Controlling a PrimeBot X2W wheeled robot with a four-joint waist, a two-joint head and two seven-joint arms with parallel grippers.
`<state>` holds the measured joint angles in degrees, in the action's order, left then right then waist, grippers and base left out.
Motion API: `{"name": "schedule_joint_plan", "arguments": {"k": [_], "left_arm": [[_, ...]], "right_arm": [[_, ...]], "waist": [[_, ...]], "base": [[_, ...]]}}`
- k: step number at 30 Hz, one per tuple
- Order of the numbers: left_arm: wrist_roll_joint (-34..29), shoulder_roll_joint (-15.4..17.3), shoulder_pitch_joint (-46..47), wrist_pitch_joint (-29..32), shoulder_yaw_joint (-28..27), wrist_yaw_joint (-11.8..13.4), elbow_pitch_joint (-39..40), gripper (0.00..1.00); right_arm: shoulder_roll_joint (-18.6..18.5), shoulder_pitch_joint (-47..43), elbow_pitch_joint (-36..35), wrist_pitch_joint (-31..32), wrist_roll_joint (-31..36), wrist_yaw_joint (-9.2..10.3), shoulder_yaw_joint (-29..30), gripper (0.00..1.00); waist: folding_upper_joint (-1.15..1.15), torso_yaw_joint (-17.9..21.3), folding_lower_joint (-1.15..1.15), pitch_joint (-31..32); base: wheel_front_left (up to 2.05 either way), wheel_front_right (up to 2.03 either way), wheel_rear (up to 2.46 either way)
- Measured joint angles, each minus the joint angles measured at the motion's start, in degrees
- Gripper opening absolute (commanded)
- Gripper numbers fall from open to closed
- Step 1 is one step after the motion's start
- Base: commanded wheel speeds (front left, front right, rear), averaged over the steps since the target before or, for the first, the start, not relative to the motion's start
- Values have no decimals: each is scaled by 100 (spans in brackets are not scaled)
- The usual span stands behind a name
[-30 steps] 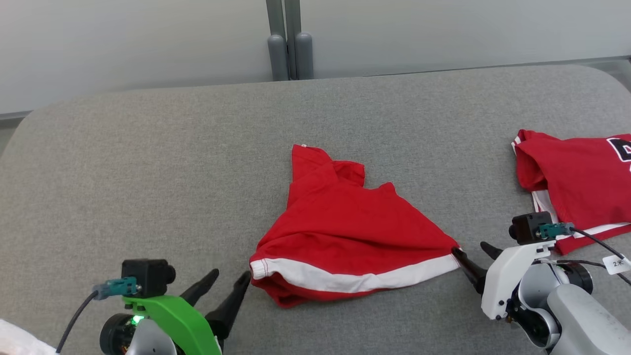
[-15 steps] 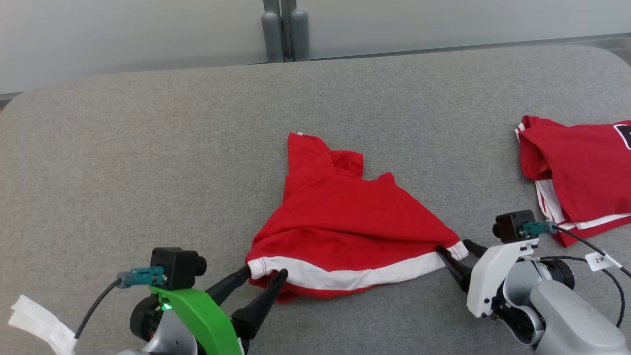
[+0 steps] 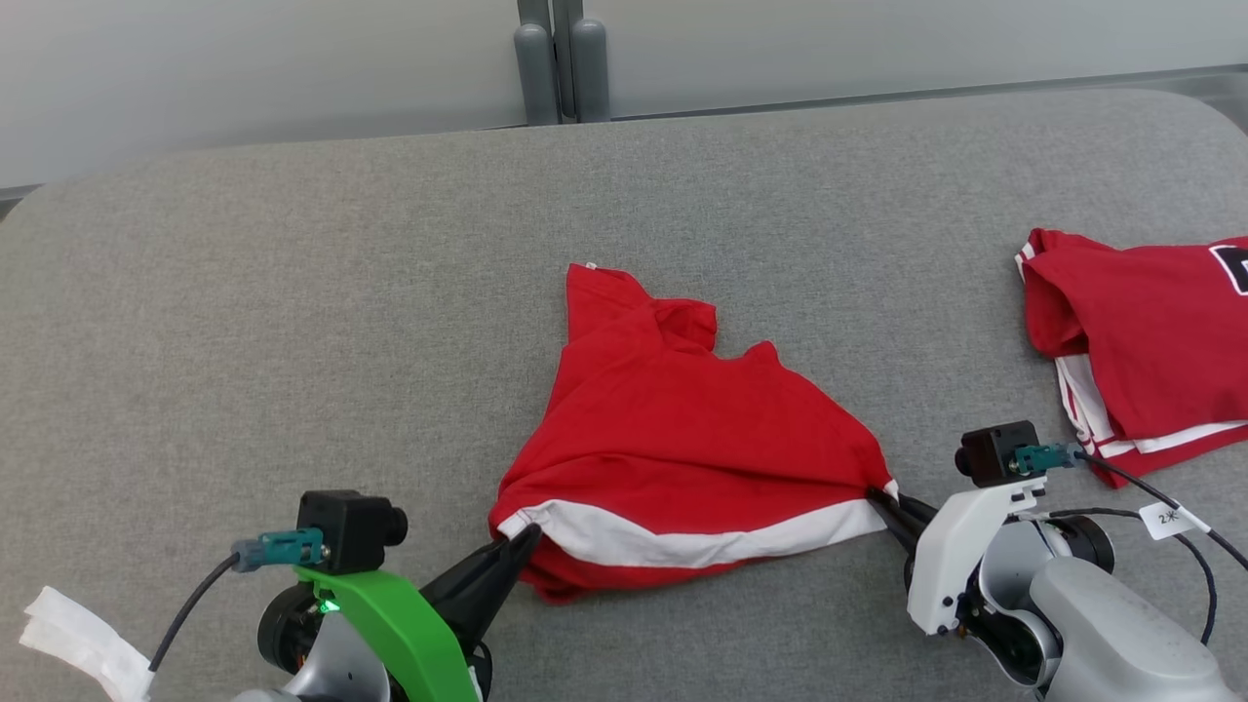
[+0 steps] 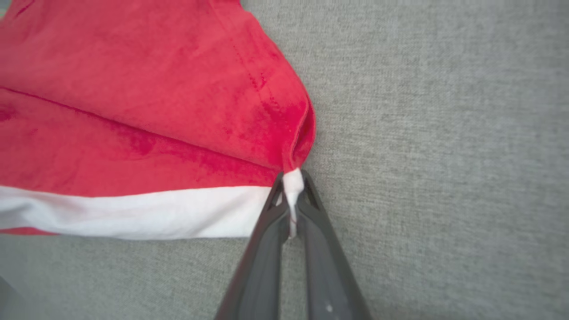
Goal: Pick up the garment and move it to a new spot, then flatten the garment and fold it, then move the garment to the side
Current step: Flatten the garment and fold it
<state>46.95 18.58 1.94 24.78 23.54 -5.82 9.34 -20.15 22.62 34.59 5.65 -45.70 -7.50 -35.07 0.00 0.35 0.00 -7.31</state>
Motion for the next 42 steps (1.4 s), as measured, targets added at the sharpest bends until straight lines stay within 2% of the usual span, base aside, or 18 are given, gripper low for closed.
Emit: {"name": "schedule_joint_plan", "arguments": {"k": [6, 13, 16, 22, 32, 39, 42], "left_arm": [[-30, 23, 8, -199, -59, -23, 52, 0], [-212, 386, 695, -53, -126, -77, -166, 0], [-219, 488, 1464, 48, -140, -121, -515, 0], [-163, 471, 3492, 196, 96, -148, -1478, 0], [241, 443, 7063, 210, 613, -156, -3262, 0], [421, 382, 8466, -246, 1069, -156, -4192, 0], [561, 367, 8829, -588, 1333, -156, -4534, 0]], "right_arm": [[-88, 70, -191, -525, -134, 1, -97, 0], [-67, 394, -1000, -1032, -769, 1, 29, 0], [-119, 754, -1116, -1066, -806, 1, 109, 0], [-145, 2115, -1120, -765, -961, 1, 201, 0], [41, 5228, -198, -644, -1137, 1, 385, 0], [136, 6663, 445, -924, -1429, 1, 469, 0], [133, 6973, 623, -976, -1412, 1, 215, 0]], "waist": [[0, 12, 0, 143], [0, 85, 0, 325], [0, 110, 0, 276], [0, 138, 0, -40], [0, 266, 0, -1022], [0, 404, -1, -1643], [0, 498, 0, -1864]], "base": [[0, 0, 0], [0, 0, 0], [0, 0, 0], [0, 0, 0], [0, 0, 0], [0, 0, 0], [0, 0, 0]]}}
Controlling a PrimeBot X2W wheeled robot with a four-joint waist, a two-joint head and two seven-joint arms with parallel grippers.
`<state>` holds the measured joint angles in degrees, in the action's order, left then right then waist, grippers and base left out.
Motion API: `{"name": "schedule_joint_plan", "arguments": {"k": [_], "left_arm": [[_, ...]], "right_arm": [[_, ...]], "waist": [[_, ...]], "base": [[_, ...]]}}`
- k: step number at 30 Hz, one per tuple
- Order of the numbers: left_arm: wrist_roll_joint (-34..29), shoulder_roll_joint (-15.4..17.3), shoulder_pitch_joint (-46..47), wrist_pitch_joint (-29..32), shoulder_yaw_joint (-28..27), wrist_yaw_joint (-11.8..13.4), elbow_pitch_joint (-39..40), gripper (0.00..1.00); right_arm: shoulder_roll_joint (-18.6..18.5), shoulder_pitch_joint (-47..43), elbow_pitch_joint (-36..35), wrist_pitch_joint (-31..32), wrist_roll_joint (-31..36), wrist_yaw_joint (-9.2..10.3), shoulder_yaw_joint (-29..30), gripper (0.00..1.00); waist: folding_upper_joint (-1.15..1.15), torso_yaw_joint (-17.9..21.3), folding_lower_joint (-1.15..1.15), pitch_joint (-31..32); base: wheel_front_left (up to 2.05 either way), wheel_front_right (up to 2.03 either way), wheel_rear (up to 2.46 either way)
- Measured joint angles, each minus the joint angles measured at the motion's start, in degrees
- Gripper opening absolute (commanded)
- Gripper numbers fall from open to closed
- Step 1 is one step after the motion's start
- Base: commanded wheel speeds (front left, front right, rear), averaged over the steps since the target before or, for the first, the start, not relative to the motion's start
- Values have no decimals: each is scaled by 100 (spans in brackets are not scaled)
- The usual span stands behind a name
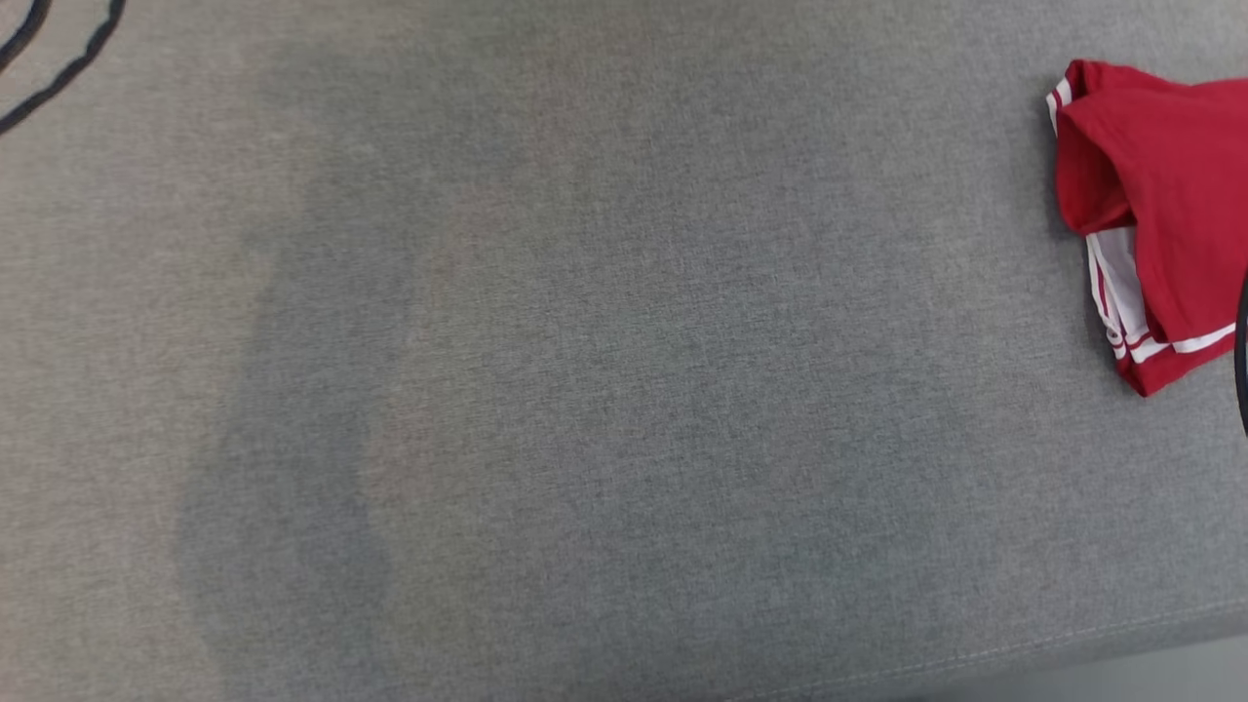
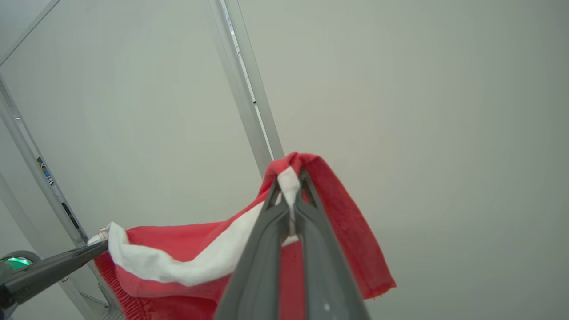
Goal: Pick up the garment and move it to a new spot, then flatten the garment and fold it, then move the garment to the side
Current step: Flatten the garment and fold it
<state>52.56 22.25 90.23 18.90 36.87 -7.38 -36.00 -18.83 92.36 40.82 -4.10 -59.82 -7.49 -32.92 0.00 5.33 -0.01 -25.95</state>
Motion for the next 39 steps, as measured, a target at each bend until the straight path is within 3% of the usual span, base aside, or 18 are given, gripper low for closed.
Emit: {"name": "schedule_joint_plan", "arguments": {"k": [5, 10, 19, 30, 35, 39], "left_arm": [[23, 92, 153, -552, 588, 0, -285, 0], [166, 352, -269, -746, 1809, -4, -48, 0], [1285, 871, -1501, -826, 2688, -11, 423, 0], [2633, 1582, -3659, 92, 3377, -11, 1604, 0], [3054, 1908, -4356, 706, 3517, 3, 2247, 0], [3415, 2202, -4748, 1265, 3567, 158, 2989, 0]], "right_arm": [[34, -88, 98, -155, -104, 0, -378, 0], [-101, -777, -92, -240, -474, 0, -836, 0], [-391, -2157, -571, -196, -769, 0, -2153, 0], [-1436, -3896, -1533, 736, -1362, 0, -3526, 0], [-1964, -4438, -1936, 1367, -1630, 0, -3768, 0], [-2560, -4857, -2407, 1930, -1849, 0, -3852, 0]], "waist": [[0, 157, 0, -226], [0, 276, 0, -324], [0, 311, 0, 171], [0, 255, 1, 1426], [0, 223, 1, 1972], [0, 180, 1, 2356]], "base": [[0, 0, 0], [0, 0, 0], [0, 0, 0], [0, 0, 0], [0, 0, 0], [0, 0, 0]]}}
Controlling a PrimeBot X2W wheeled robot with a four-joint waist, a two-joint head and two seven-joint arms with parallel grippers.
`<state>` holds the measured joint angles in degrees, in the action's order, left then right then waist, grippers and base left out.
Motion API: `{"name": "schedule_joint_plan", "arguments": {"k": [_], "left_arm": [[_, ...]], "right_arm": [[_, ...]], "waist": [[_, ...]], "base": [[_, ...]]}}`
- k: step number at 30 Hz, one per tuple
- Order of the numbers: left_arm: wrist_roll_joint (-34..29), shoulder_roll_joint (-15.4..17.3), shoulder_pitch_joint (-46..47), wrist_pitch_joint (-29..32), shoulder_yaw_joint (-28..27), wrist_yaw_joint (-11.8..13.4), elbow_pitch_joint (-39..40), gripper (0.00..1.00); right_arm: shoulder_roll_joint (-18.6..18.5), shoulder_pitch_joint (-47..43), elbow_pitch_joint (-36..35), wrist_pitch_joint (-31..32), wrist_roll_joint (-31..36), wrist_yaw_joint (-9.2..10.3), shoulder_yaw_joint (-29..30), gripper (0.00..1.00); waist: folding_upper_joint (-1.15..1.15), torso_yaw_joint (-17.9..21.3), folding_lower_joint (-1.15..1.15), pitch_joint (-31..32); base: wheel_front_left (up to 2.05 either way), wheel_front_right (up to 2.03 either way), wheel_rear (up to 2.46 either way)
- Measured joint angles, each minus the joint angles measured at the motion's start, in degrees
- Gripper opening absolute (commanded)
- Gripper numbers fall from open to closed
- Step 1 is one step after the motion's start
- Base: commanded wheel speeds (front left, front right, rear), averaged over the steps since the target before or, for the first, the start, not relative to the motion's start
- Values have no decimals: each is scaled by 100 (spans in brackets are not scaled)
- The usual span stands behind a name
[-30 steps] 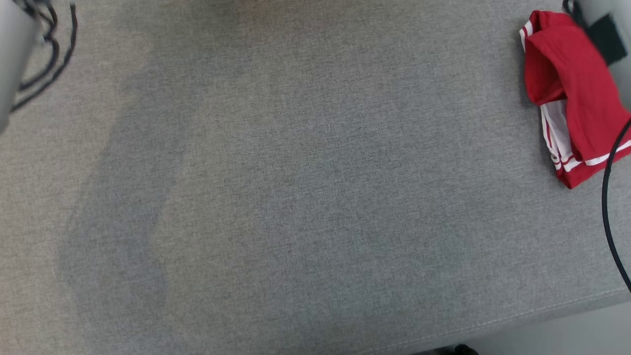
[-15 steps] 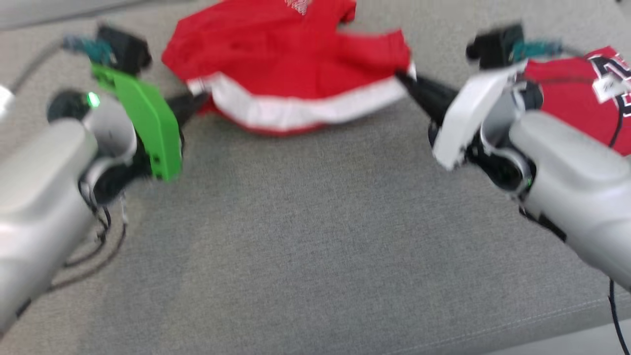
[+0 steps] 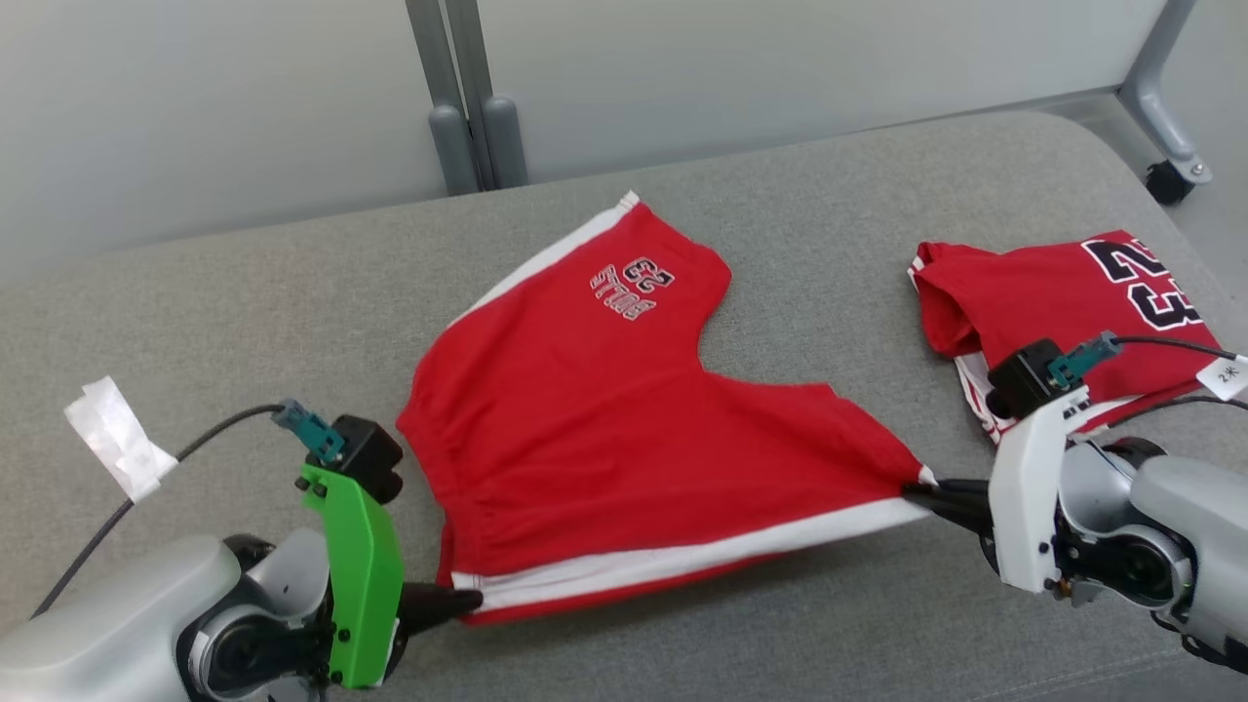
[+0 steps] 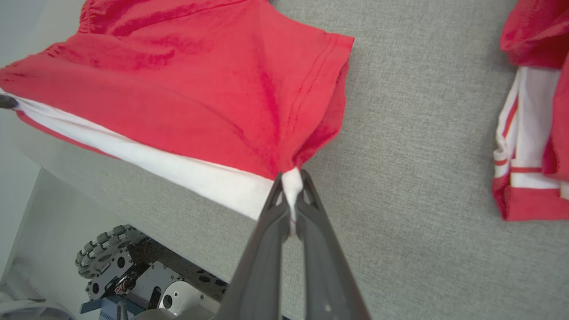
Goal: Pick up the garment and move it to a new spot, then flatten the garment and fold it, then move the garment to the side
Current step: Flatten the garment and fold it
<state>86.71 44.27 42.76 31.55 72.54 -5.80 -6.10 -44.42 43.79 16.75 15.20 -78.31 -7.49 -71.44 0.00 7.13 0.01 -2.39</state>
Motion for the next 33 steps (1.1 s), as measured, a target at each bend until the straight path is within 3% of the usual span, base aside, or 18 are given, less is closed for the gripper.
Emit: {"name": "schedule_joint_plan", "arguments": {"k": [6, 13, 18, 24, 33], "left_arm": [[448, 414, -321, 517, 25, 326, 996, 0], [746, 567, -181, 573, -248, 541, 1372, 0], [966, 592, 458, 951, -584, 715, 1296, 0], [1042, 422, 1276, 1432, -860, 937, 947, 0], [1372, -59, 2006, 1913, -1137, 1137, 404, 0]], "right_arm": [[-783, -294, -682, 397, -249, -2, 66, 0], [-992, 24, -920, 446, -62, -7, 469, 0], [-824, 645, -776, 875, 149, -5, 709, 0], [-341, 1696, -337, 1426, 381, -5, 990, 0], [387, 3003, 938, 2292, 602, -5, 1171, 0]], "waist": [[0, -138, 0, 276], [0, -249, 0, 69], [0, -314, 0, -319], [0, -454, 0, -921], [0, -779, 0, -1776]], "base": [[0, 0, 0], [0, 0, 0], [0, 0, 0], [0, 0, 0], [0, 0, 0]]}}
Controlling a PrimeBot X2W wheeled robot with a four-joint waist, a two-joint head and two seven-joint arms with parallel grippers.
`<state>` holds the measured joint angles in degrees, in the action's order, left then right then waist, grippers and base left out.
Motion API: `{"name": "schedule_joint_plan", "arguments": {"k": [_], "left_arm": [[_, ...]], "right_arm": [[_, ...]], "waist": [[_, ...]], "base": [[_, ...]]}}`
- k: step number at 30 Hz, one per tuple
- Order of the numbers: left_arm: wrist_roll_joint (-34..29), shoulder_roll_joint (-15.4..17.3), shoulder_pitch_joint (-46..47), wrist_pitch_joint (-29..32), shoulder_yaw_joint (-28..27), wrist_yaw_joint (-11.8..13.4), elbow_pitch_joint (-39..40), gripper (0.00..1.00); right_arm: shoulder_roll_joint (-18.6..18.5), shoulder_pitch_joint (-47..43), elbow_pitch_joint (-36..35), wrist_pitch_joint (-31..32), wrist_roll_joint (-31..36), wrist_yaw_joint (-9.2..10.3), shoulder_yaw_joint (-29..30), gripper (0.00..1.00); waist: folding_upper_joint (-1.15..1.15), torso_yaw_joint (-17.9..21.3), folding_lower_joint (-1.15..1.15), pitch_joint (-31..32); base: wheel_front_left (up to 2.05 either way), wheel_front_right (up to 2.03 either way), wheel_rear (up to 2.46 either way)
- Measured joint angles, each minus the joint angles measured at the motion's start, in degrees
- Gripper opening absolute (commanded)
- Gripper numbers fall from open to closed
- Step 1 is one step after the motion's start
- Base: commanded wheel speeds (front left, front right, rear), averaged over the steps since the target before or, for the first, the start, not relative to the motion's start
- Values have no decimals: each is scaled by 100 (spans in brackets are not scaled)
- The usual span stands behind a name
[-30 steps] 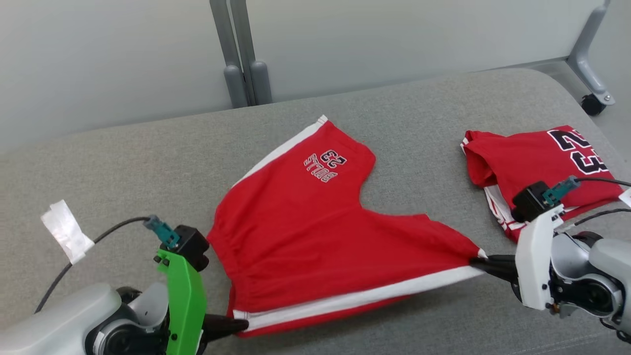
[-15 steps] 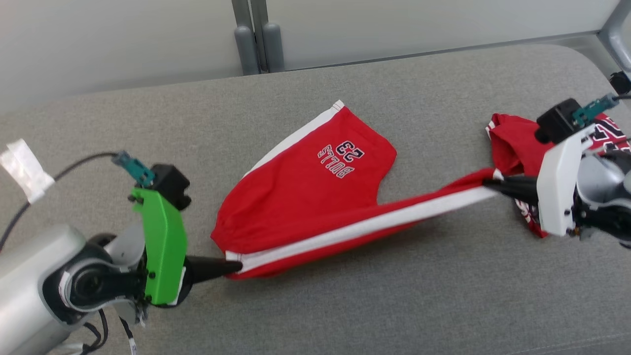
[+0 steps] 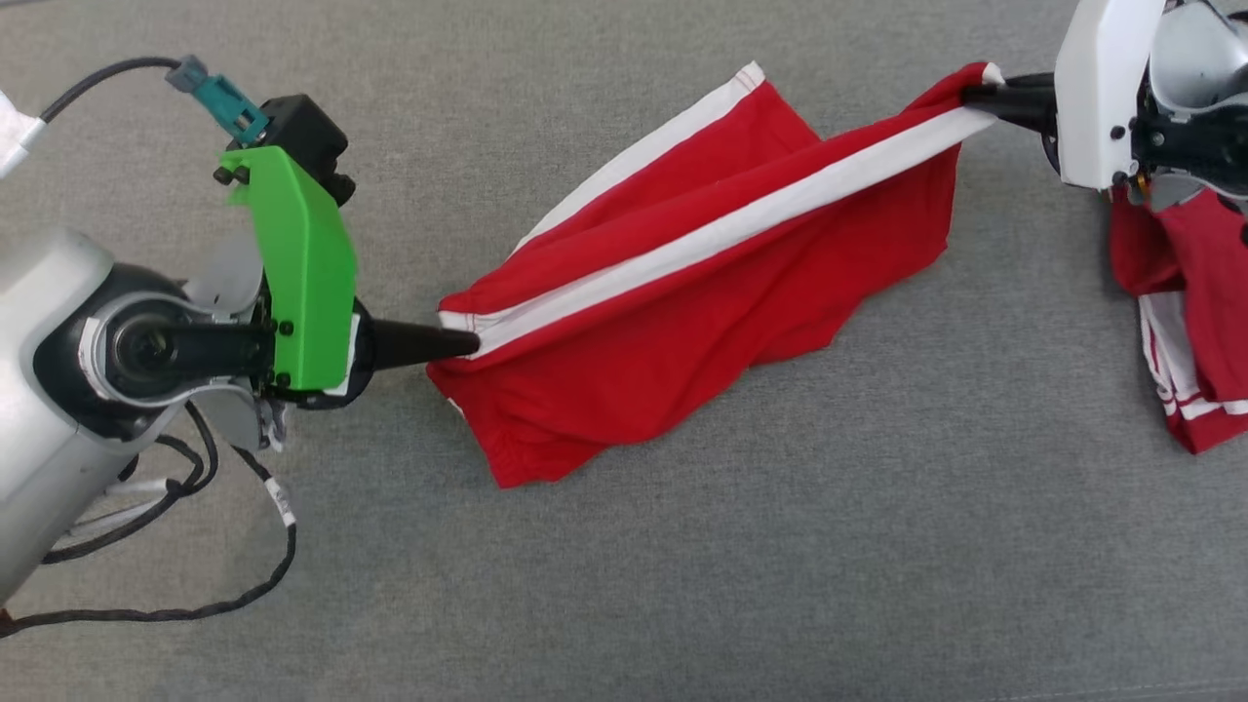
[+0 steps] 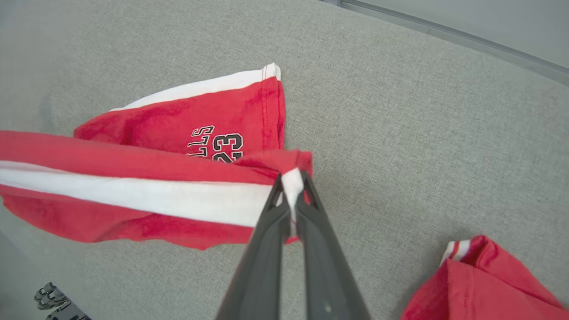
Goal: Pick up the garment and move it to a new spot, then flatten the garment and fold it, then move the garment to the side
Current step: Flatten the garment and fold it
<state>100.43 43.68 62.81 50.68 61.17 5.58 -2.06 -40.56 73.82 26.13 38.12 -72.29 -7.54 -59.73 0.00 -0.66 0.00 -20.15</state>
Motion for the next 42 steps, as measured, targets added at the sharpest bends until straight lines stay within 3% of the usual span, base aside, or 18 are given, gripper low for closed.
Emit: {"name": "schedule_joint_plan", "arguments": {"k": [6, 11, 12, 14, 16, 17, 18, 19, 20, 25, 32, 36, 38, 42], "left_arm": [[141, -296, 288, 232, -62, 32, -377, 0], [114, -355, 453, 330, -62, 20, -624, 0], [99, -361, 476, 331, -67, 13, -670, 0], [87, -386, 510, 331, -96, -1, -760, 0], [85, -422, 530, 331, -100, -7, -826, 0], [75, -442, 536, 331, -98, -11, -861, 8], [64, -454, 537, 331, -92, -25, -889, 41], [45, -465, 537, 330, -80, -38, -928, 88], [-8, -467, 537, 331, -51, -60, -961, 100], [-126, -458, 521, 254, 5, -156, -1136, 100], [-438, -175, 261, -336, -68, -410, -1111, 100], [-913, 63, 16, -1194, -153, -514, -1021, 100], [-1290, 114, -131, -1960, -264, -528, -990, 100], [-1841, 116, -482, -3136, -364, -367, -875, 100]], "right_arm": [[444, 570, 727, 212, 209, 0, 27, 0], [740, 887, 1081, 156, 303, 0, 37, 0], [797, 936, 1139, 155, 327, 0, 22, 3], [900, 1028, 1255, 155, 355, 0, -8, 25], [973, 1073, 1308, 140, 393, 0, -59, 36], [1007, 1087, 1334, 122, 393, 0, -80, 46], [1031, 1092, 1350, 103, 394, 0, -99, 66], [1059, 1092, 1365, 66, 396, 1, -127, 89], [1096, 1083, 1376, 11, 394, 1, -155, 100], [1183, 859, 1247, -590, 370, 1, -207, 100], [1087, 496, 825, -2065, 339, 1, -207, 100], [1028, 159, 814, -2995, 422, 3, -200, 100], [1045, 4, 877, -3466, 500, 3, -180, 100], [1118, -399, 1145, -4047, 532, 3, -143, 100]], "waist": [[0, -249, 0, -486], [0, -431, -1, -833], [0, -464, -1, -897], [0, -523, -1, -1012], [0, -568, -1, -1092], [0, -590, -1, -1124], [0, -606, -1, -1143], [0, -623, -1, -1153], [0, -629, -1, -1144], [0, -625, -1, -980], [0, -501, -1, -487], [0, -406, -1, -180], [0, -358, 0, -20], [0, -294, 0, 254]], "base": [[0, 0, 0], [0, 0, 0], [0, 0, 0], [0, 0, 0], [0, 0, 0], [0, 0, 0], [0, 0, 0], [0, 0, 0], [0, 0, 0], [0, 0, 0], [0, 0, 0], [0, 0, 0], [0, 0, 0], [0, 0, 0]]}}
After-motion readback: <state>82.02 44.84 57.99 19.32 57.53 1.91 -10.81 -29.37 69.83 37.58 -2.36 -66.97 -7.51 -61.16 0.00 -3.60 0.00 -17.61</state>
